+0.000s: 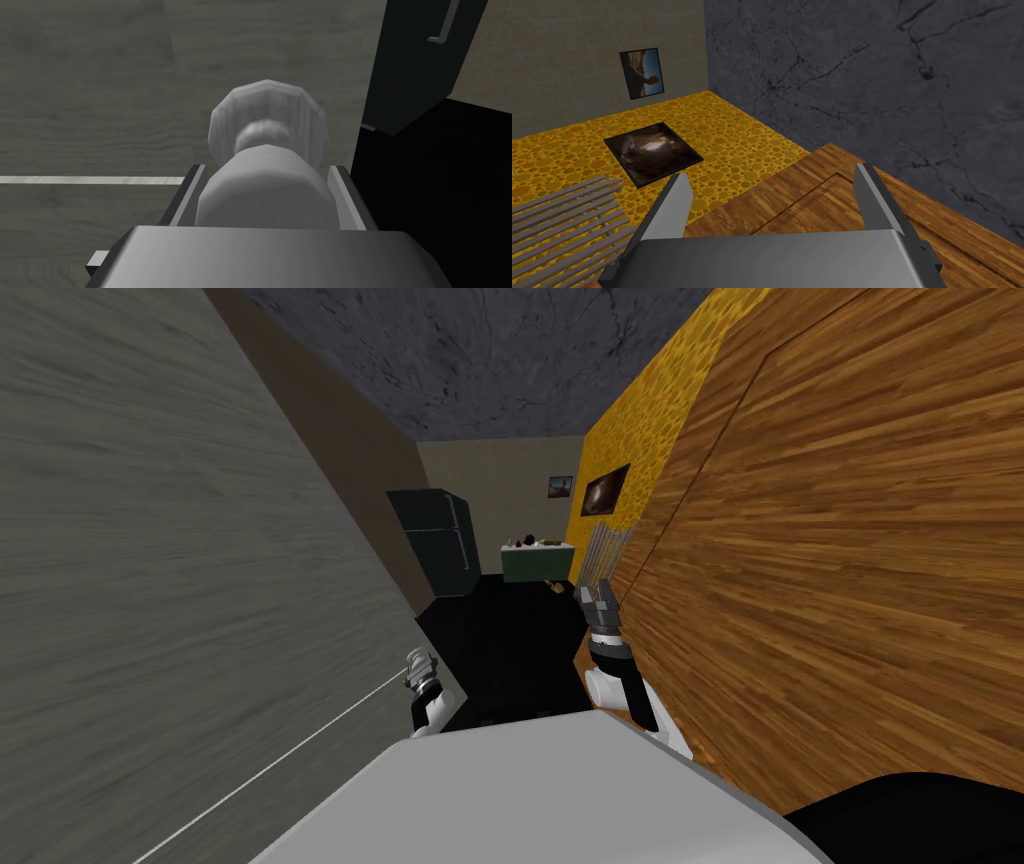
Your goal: Push the door open
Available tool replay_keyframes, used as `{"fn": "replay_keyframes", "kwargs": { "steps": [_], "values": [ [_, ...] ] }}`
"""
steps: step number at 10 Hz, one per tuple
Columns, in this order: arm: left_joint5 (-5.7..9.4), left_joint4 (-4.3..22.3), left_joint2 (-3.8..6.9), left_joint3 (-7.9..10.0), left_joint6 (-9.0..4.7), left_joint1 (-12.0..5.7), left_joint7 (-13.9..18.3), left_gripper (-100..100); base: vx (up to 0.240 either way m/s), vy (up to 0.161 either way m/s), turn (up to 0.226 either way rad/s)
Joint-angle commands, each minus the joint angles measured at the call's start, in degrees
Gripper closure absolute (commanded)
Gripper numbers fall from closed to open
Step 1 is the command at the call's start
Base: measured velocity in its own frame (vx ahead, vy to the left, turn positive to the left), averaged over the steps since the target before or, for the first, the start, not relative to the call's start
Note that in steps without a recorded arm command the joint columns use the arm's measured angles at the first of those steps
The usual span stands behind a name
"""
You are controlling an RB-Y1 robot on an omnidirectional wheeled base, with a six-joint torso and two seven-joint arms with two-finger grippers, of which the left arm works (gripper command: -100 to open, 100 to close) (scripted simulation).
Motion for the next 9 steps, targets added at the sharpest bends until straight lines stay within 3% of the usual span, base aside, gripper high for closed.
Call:
{"fn": "replay_keyframes", "kwargs": {
  "steps": [1, 5, 7, 9],
  "values": [
    [0.45, 1.6, 1.12, 0.77, -1.06, -0.98, 0.6, 100, 0.190, 0.035, 0.036],
    [2.30, 2.0, 1.78, 3.39, -1.66, -0.89, 0.0, 100, 0.211, 0.043, 0.058],
    [2.30, 1.4, 1.54, 3.34, -1.22, -0.58, -0.3, 100, 0.097, 0.013, 0.032],
    [3.21, 1.8, 2.11, 4.58, -1.74, -0.55, -0.4, 100, 0.153, 0.053, 0.039]
  ]
}}
